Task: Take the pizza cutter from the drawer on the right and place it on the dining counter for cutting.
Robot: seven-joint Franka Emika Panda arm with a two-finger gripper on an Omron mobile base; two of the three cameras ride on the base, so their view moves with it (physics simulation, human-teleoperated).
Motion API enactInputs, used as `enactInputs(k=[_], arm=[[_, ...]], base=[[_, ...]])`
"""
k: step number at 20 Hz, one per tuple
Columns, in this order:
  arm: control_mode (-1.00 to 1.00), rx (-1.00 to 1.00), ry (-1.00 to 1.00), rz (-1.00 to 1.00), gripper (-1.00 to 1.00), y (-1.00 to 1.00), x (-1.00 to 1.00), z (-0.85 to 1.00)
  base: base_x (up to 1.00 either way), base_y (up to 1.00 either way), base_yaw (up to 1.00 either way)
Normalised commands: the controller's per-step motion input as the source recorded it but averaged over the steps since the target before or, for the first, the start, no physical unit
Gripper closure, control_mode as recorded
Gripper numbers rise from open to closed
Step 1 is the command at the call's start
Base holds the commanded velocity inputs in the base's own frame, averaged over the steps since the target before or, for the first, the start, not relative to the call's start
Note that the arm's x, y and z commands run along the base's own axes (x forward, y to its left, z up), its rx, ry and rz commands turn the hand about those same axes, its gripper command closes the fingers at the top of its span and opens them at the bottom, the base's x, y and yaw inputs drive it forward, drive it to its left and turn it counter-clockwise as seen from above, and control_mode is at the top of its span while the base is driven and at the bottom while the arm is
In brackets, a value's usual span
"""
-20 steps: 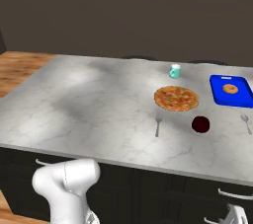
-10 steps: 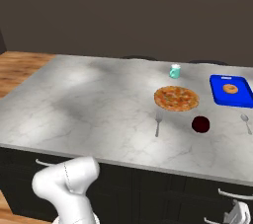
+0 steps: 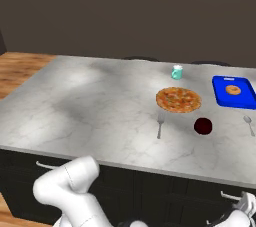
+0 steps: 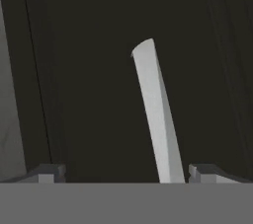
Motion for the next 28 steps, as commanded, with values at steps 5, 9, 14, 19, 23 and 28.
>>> enactInputs(k=[5,9,14,19,23,28], arm=[[-1.00,0.00,-0.12,0.00,-1.00,-0.38,0.00,-0.59],[-1.00,-0.03,-0.14,0.00,-1.00,-0.25,0.00,-0.63],[-1.00,-0.08,-0.22,0.00,-1.00,-0.04,0.00,-0.61],[-1.00,-0.11,-0.22,0.00,-1.00,0.00,-0.01,-0.68],[-1.00,-0.11,-0.12,0.00,-1.00,0.03,-0.05,-0.84],[-1.00,-0.09,-0.03,0.00,-1.00,0.14,-0.07,-0.88]], base=[[0.00,0.00,0.00],[0.00,0.00,0.00],[0.00,0.00,0.00],[0.00,0.00,0.00],[0.00,0.00,0.00],[0.00,0.00,0.00]])
